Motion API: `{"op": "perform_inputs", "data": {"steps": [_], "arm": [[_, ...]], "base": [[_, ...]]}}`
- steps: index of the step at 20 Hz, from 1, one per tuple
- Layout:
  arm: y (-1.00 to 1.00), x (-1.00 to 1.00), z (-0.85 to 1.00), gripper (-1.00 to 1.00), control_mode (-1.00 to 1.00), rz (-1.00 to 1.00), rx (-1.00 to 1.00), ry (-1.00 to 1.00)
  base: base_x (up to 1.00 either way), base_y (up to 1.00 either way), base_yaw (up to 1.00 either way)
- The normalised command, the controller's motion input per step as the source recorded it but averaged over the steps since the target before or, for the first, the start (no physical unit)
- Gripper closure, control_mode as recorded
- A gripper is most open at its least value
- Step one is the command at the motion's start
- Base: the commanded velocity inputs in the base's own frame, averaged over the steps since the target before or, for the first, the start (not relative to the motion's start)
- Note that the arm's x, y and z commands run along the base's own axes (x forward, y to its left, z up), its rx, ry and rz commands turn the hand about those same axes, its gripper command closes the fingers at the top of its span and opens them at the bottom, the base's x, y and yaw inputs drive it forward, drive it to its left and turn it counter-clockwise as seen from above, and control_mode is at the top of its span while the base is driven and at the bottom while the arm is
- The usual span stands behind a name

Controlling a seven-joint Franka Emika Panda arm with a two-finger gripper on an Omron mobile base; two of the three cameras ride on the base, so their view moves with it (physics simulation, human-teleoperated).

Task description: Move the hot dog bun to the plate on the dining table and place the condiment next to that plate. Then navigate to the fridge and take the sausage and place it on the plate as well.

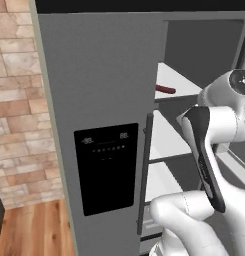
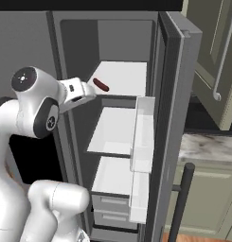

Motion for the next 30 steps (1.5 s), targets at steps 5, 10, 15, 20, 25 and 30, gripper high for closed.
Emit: {"op": "perform_inputs", "data": {"steps": [5, 10, 15, 20, 25, 30], "arm": [[0.00, 0.60, 0.44, -1.00, -1.00, 0.01, 0.00, 0.03], [0.00, 0.49, 0.12, -1.00, -1.00, 0.07, 0.00, 0.07], [-0.01, 0.28, -0.18, -1.00, -1.00, 0.13, 0.00, 0.00], [-0.05, 0.36, -0.19, -1.00, -1.00, 0.12, 0.00, 0.00], [0.00, 0.37, -0.14, -1.00, -1.00, 0.10, 0.00, 0.00], [-0.01, 0.46, -0.18, -1.00, -1.00, 0.04, -0.01, -0.01]], "base": [[0.00, 0.00, 0.00], [0.00, 0.00, 0.00], [0.00, 0.00, 0.00], [0.00, 0.00, 0.00], [0.00, 0.00, 0.00], [0.00, 0.00, 0.00]]}}
